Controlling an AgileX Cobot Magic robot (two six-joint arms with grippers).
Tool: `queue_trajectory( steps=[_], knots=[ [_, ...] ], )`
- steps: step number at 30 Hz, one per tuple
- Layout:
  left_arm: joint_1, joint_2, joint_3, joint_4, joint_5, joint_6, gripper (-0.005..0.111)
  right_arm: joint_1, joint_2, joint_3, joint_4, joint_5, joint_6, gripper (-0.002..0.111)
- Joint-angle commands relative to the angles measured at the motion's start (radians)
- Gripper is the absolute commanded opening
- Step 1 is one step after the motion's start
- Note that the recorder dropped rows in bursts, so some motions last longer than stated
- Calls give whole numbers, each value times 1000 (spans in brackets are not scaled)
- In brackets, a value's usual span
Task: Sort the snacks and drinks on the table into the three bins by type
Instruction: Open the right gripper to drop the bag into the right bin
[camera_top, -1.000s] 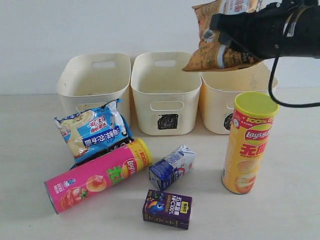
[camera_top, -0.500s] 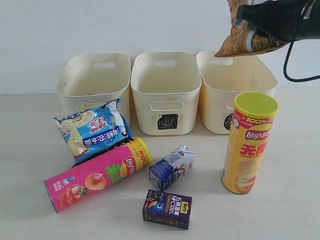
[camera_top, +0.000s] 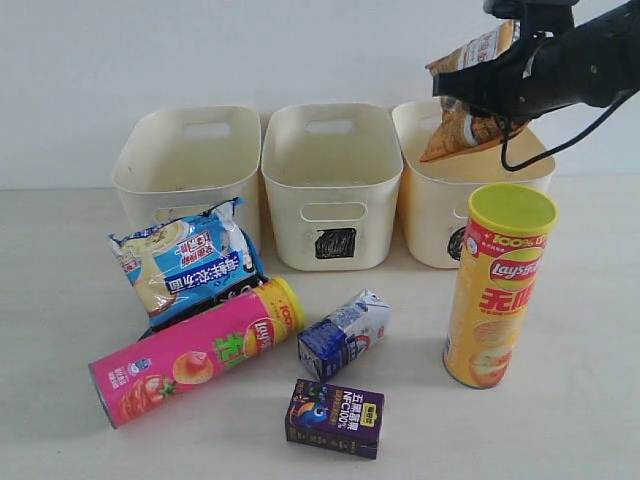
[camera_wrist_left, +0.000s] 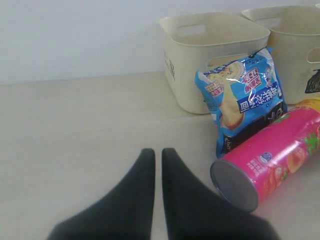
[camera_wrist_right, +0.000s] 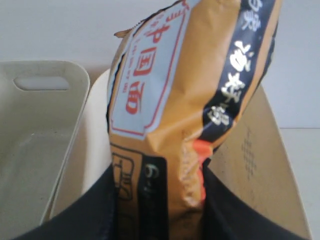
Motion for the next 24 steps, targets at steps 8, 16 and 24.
queue_trajectory(
  steps=[8,16,24],
  knots=[
    [-2,-4,-3,0,0,-9,4,-5,48,-49,-5,-10,-30,47],
    [-2,-4,-3,0,0,-9,4,-5,38,-49,-5,-23,-58,67],
    [-2,-4,-3,0,0,-9,4,11,-115,-49,0,136,-237,67]
  ],
)
